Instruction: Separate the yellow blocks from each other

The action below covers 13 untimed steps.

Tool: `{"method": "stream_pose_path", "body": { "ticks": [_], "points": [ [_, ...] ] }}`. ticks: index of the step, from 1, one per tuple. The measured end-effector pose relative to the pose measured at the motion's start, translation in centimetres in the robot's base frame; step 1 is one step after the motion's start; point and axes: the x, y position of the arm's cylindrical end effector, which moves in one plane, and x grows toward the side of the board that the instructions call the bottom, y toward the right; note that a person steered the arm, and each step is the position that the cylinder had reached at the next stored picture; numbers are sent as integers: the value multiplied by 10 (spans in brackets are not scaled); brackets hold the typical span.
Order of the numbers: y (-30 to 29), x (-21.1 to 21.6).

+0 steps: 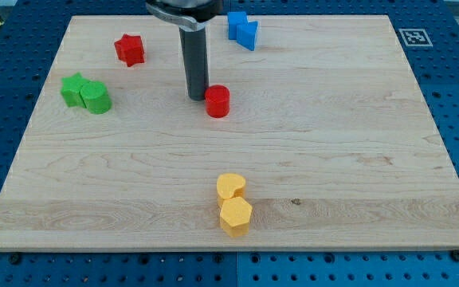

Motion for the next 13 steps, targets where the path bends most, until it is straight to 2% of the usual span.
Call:
{"method": "stream_pose_path", "body": {
  "ticks": [1,2,4,5,6,8,9,10,12,13],
  "points": [
    [-34,34],
    [-65,86],
    [-18,192],
    [-8,220],
    [-3,221],
    [49,220],
    [104,220],
    [134,219],
    [126,220],
    [97,221]
  ]
}}
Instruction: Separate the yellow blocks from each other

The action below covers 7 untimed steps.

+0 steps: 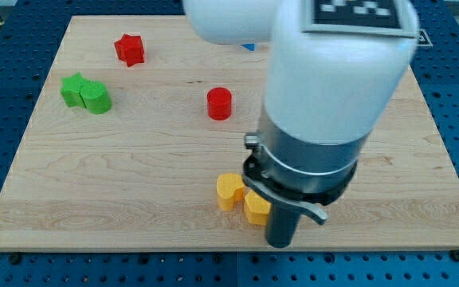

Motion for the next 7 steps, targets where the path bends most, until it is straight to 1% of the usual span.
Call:
{"method": "stream_pose_path", "body": {
  "ticks": [2,3,4,6,7],
  "points": [
    [-6,0],
    [-16,0],
    [-38,-2],
    [-21,-26],
    [-13,-51]
  ]
}}
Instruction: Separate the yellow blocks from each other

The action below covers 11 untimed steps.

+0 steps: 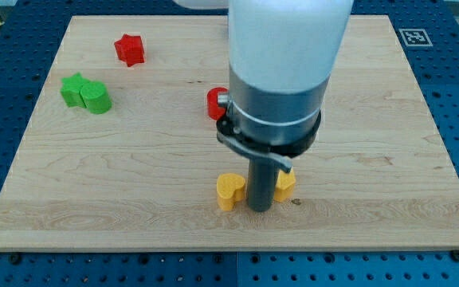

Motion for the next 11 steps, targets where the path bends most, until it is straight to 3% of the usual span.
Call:
{"method": "stream_pose_path", "body": {
  "ticks": [2,6,9,11],
  "points": [
    [24,-31],
    [77,-31],
    [149,-24],
    [153,-28]
  ]
}}
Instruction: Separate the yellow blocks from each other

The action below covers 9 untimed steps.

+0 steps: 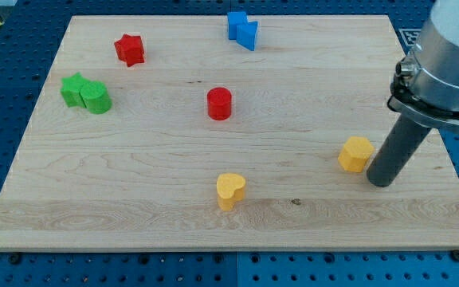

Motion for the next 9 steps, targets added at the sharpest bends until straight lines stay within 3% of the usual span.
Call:
{"method": "stream_pose_path", "body": {
  "ticks": [5,6,7,8,9],
  "points": [
    [-43,-67],
    [-44,-37],
    [-43,27],
    [-78,46],
    [-176,46]
  ]
}}
